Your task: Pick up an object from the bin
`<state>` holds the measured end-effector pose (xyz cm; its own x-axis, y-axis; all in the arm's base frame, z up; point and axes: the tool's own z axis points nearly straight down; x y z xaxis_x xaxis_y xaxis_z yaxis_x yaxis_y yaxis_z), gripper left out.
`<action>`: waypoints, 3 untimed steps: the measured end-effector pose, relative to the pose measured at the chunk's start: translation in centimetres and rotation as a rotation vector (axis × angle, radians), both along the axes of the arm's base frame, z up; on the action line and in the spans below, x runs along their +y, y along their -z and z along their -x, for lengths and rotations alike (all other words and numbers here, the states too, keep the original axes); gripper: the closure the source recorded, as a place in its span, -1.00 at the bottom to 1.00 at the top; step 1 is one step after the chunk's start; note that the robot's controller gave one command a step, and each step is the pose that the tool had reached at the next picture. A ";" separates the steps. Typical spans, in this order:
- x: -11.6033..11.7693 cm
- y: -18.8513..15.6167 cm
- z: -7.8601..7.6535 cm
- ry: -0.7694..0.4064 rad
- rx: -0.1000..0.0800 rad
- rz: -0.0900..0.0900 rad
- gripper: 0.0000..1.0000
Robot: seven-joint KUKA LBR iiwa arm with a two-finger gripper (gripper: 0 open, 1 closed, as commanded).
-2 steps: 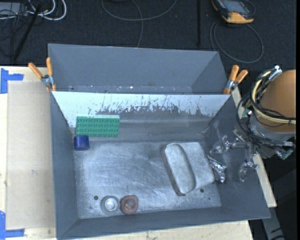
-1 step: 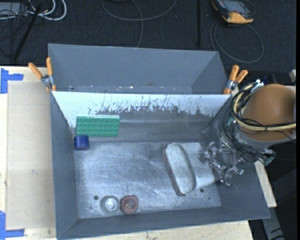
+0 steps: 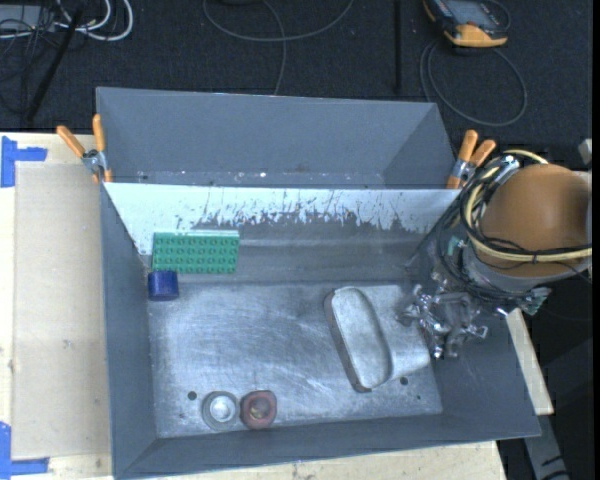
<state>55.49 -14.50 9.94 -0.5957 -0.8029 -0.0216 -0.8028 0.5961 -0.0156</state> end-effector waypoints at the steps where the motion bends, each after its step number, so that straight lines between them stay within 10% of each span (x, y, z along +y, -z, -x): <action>1: 0.7 0.2 -1.2 -0.357 -0.019 0.002 -1.00; 2: 0.2 -0.3 -1.4 -0.350 -0.021 0.011 1.00; 3: 2.5 -7.0 0.9 -0.242 0.019 0.010 1.00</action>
Offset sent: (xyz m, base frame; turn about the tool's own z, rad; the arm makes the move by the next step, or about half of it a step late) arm 0.0187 -0.0035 -0.0294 -0.6150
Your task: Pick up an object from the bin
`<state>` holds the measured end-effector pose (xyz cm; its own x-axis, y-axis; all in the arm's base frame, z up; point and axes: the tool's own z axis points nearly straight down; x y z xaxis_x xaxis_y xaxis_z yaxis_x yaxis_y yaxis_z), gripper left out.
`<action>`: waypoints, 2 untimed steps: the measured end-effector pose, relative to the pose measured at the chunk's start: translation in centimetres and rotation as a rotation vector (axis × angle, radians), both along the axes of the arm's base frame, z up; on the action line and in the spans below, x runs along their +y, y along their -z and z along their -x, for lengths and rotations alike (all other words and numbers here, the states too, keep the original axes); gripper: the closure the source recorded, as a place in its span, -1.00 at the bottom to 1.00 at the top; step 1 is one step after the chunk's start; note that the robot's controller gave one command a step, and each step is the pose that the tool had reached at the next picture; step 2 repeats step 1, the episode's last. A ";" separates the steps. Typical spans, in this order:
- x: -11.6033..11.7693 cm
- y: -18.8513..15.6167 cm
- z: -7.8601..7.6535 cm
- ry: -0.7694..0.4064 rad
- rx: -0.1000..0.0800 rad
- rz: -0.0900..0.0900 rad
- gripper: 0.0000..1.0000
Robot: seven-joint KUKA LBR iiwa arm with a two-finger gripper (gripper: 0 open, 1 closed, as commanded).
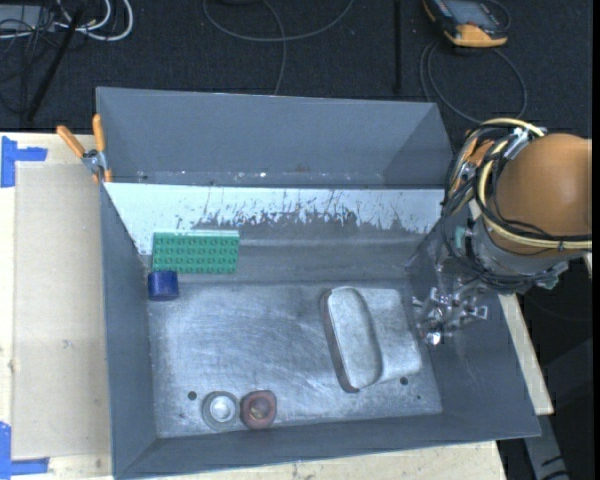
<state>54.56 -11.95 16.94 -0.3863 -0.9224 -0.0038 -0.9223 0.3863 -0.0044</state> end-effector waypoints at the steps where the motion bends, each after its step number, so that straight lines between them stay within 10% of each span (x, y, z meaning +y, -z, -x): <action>1: 0.6 -0.6 -0.5 0.020 0.006 -0.001 1.00; 2: 0.6 -0.6 -0.5 0.020 0.006 -0.001 1.00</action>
Offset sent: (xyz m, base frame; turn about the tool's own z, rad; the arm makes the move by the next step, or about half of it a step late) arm 0.0049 0.0049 0.0062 0.0207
